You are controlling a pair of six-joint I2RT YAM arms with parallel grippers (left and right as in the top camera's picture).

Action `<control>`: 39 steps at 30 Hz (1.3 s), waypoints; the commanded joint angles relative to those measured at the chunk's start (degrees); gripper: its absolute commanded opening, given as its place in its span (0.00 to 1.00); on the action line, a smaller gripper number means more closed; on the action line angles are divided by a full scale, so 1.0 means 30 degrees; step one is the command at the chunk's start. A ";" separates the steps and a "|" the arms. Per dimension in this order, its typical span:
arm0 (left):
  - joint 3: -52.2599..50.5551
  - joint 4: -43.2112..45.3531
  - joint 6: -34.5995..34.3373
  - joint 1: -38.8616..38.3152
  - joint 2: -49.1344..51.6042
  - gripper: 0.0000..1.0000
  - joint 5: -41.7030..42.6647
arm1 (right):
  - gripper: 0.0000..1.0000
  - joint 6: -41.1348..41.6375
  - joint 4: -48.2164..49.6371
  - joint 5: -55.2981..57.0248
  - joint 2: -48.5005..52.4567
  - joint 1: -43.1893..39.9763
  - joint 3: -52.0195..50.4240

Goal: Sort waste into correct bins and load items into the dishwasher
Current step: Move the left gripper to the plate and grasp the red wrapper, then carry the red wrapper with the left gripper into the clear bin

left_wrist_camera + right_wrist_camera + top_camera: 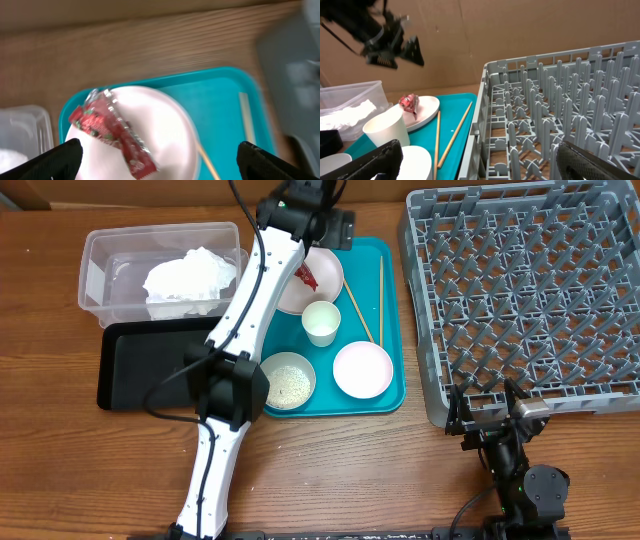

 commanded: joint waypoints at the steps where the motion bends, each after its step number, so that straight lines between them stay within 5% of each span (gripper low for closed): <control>1: -0.0080 -0.0058 -0.3031 0.0350 0.1297 0.92 -0.1035 | 1.00 0.0029 0.0073 0.0109 -0.0189 0.0124 -0.0197; 4: -0.0080 -0.0058 -0.4000 0.0466 0.2178 0.85 -0.1027 | 1.00 0.0029 0.0073 0.0109 -0.0189 0.0124 -0.0197; 8: -0.0080 0.0036 -0.4903 0.0510 0.3184 0.62 -0.0976 | 1.00 0.0029 0.0073 0.0109 -0.0189 0.0124 -0.0197; 18: -0.0087 -0.0219 -0.4911 0.0510 0.4452 0.50 -0.0648 | 1.00 0.0029 0.0073 0.0109 -0.0189 0.0124 -0.0197; 26: -0.0095 -0.0568 -0.4881 0.0510 0.4597 0.04 -0.0648 | 1.00 0.0029 0.0073 0.0109 -0.0189 0.0124 -0.0197; 39: 0.1537 -0.3497 -0.3322 0.0765 0.0714 0.04 -0.0510 | 1.00 0.0029 0.0073 0.0109 -0.0189 0.0124 -0.0197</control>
